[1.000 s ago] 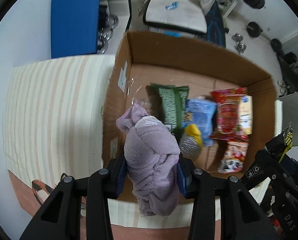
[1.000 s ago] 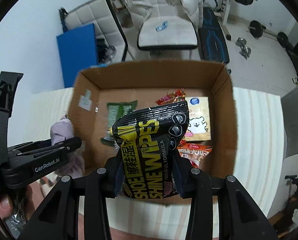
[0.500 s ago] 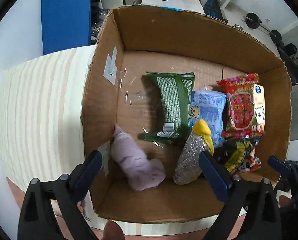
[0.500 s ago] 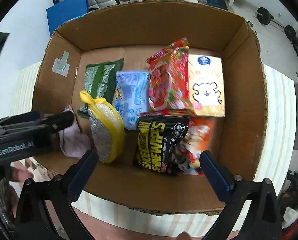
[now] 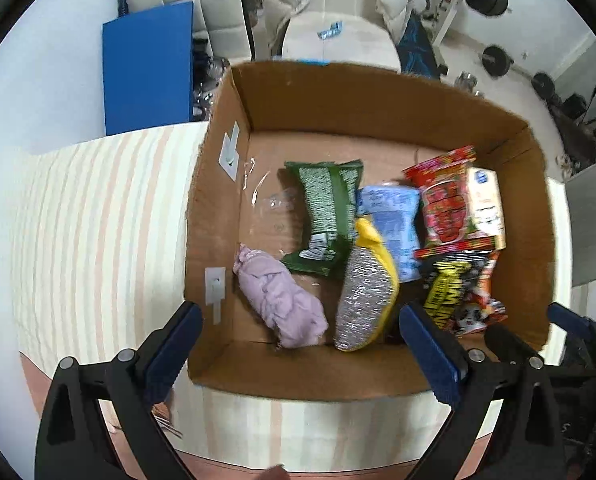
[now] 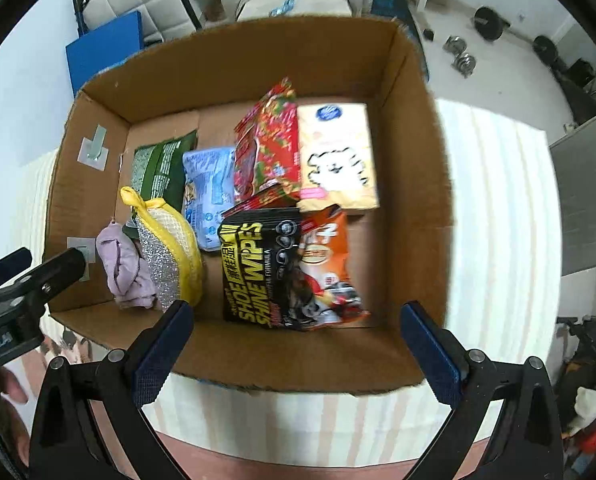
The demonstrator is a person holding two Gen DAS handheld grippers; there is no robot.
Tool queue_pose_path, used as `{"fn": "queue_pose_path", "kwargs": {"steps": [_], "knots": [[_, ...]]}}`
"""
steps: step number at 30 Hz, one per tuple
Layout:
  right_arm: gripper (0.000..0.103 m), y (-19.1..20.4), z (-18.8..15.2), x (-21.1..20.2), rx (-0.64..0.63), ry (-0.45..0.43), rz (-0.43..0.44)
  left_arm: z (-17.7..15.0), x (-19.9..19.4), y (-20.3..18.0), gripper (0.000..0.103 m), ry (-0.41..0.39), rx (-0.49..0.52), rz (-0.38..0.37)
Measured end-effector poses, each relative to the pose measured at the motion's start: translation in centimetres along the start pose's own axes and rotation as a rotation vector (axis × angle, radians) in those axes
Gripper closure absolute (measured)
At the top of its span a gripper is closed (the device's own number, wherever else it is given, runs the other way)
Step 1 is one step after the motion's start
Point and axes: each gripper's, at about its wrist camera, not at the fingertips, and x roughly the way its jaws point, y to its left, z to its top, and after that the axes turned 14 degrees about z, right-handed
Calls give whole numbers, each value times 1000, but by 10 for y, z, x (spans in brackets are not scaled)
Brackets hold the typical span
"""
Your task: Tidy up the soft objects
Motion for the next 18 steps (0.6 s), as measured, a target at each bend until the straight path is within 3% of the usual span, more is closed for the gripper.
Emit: {"fn": "queue_pose_path", "kwargs": {"steps": [7, 18], "knots": [[0, 5, -16, -39, -43, -99, -56, -16, -30, 0, 2, -91, -32, 27], [0, 8, -34, -80, -54, -158, -45, -32, -68, 3, 2, -139, -42, 33]]}}
